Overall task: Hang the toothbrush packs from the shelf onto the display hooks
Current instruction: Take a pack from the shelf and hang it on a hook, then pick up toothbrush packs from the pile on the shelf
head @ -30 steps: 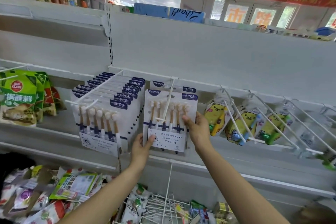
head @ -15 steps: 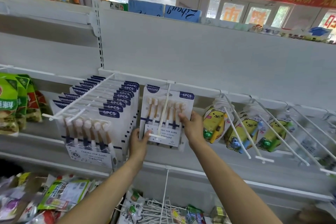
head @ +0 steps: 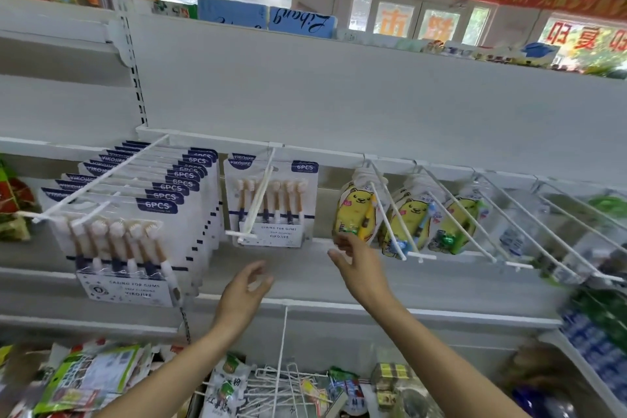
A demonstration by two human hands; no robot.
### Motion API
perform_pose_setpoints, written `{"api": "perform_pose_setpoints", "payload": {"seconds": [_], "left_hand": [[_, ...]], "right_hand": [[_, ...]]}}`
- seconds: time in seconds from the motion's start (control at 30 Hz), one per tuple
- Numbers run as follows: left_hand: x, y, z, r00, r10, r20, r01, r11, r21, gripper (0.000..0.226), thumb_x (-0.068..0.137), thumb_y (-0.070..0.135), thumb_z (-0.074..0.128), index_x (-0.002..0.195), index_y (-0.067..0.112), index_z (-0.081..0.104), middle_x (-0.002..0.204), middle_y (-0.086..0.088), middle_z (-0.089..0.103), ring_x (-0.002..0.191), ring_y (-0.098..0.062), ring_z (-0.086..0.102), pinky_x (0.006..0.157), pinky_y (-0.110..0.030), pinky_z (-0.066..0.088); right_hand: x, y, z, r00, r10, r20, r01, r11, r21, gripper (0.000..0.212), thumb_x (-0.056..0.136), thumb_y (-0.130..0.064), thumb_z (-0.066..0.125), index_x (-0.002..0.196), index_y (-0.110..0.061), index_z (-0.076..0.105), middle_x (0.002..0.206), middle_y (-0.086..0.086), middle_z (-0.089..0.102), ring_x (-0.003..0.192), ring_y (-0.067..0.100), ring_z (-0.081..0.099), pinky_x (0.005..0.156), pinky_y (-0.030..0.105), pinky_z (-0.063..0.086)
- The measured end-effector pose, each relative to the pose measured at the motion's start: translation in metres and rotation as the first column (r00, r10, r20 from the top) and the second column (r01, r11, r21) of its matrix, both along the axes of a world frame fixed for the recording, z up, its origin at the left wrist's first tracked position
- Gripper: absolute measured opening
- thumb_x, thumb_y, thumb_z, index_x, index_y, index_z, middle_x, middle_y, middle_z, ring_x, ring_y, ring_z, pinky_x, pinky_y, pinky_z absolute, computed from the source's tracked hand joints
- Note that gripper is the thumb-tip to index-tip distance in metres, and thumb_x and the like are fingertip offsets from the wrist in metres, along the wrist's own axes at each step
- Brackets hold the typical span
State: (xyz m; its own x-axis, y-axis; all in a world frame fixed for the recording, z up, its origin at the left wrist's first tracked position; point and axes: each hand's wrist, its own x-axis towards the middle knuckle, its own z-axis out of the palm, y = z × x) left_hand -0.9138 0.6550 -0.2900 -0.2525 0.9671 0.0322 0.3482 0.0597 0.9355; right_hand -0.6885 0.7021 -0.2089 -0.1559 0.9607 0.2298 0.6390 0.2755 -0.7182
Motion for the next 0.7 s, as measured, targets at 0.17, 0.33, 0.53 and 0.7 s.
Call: {"api": "perform_pose_setpoints", "payload": {"seconds": [0.17, 0.33, 0.53, 0.7], "left_hand": [[0.030, -0.008, 0.028, 0.909, -0.161, -0.383, 0.236, 0.959, 0.159, 0.040, 0.094, 0.040, 0.061, 0.134, 0.035, 0.054, 0.132, 0.018, 0.052, 0.122, -0.003, 0.048, 0.103, -0.029, 0.040], [0.086, -0.010, 0.049, 0.711, -0.231, -0.664, 0.497, 0.834, 0.242, 0.047, 0.093, 0.053, 0.052, 0.136, 0.034, 0.052, 0.136, 0.013, 0.051, 0.126, -0.004, 0.044, 0.105, -0.024, 0.034], [0.202, -0.021, 0.062, 0.521, -0.232, -0.821, 0.714, 0.645, 0.271, 0.048, 0.094, 0.054, 0.052, 0.136, 0.030, 0.052, 0.133, 0.006, 0.055, 0.123, -0.011, 0.049, 0.103, -0.030, 0.042], [0.324, -0.039, 0.069, 0.458, -0.232, -0.858, 0.814, 0.498, 0.299, 0.046, 0.091, 0.048, 0.058, 0.131, 0.025, 0.057, 0.129, 0.006, 0.058, 0.122, -0.012, 0.051, 0.102, -0.025, 0.040]], "right_hand": [[0.071, -0.037, -0.004, 0.924, 0.035, 0.382, -0.091, 0.987, 0.129, 0.043, 0.099, -0.033, 0.056, 0.140, -0.020, 0.050, 0.140, -0.001, 0.057, 0.125, 0.020, 0.055, 0.101, 0.035, 0.045], [0.148, -0.077, -0.004, 0.868, 0.000, 0.497, -0.118, 0.971, 0.207, 0.046, 0.099, -0.031, 0.055, 0.143, -0.018, 0.048, 0.143, 0.001, 0.053, 0.131, 0.024, 0.050, 0.103, 0.038, 0.044], [0.262, -0.124, -0.002, 0.846, -0.088, 0.526, -0.068, 0.960, 0.270, 0.052, 0.097, -0.035, 0.057, 0.145, -0.022, 0.045, 0.146, -0.002, 0.051, 0.134, 0.020, 0.048, 0.104, 0.035, 0.044], [0.378, -0.166, 0.003, 0.820, -0.137, 0.555, -0.041, 0.955, 0.295, 0.054, 0.093, -0.033, 0.063, 0.143, -0.019, 0.048, 0.143, -0.001, 0.053, 0.130, 0.021, 0.051, 0.106, 0.033, 0.042]]}}
